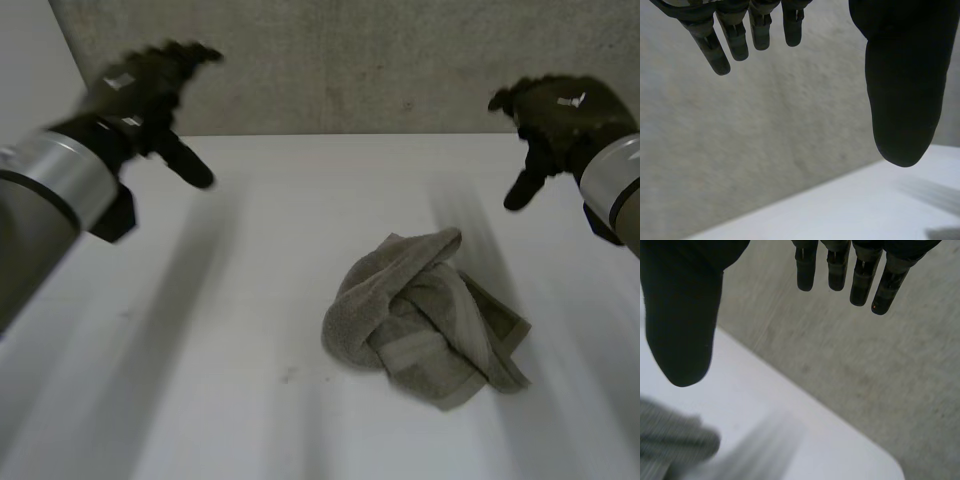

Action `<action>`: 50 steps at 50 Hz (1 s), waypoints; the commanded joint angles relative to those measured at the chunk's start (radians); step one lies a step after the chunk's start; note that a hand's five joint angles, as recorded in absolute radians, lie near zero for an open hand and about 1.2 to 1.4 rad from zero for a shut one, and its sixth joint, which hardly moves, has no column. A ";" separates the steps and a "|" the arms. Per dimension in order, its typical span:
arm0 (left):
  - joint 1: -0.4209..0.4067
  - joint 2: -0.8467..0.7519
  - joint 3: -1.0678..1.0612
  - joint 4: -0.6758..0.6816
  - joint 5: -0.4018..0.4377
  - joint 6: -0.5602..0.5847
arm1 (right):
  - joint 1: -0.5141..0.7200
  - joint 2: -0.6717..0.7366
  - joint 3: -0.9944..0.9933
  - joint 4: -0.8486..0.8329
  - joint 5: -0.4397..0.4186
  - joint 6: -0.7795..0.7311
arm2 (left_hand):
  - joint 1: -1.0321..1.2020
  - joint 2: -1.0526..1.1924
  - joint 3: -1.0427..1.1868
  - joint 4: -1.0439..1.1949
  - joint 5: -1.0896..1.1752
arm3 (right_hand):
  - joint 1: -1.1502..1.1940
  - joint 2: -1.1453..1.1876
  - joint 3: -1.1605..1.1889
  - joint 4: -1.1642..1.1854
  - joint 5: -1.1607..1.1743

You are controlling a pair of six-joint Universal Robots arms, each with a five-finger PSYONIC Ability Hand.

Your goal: Fold the towel.

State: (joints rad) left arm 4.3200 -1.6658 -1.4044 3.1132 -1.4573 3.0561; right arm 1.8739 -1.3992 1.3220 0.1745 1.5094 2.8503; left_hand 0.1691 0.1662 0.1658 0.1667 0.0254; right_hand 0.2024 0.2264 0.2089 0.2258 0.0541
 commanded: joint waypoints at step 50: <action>-0.128 -0.212 0.020 0.438 -0.140 0.185 | 0.180 0.193 -0.106 -0.492 -0.060 0.023 | 1.227 1.230 1.230 1.230 1.196 | 1.194 1.170 1.187 1.170 1.168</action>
State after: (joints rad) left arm 4.1454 -2.0364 -1.2355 3.5034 -1.5759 3.2351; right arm 2.0163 -1.1653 1.1999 -0.3016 1.4533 2.9358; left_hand 1.1610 1.2148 1.2132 1.2143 1.0250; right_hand 0.9359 1.1559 1.1784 1.1898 0.9596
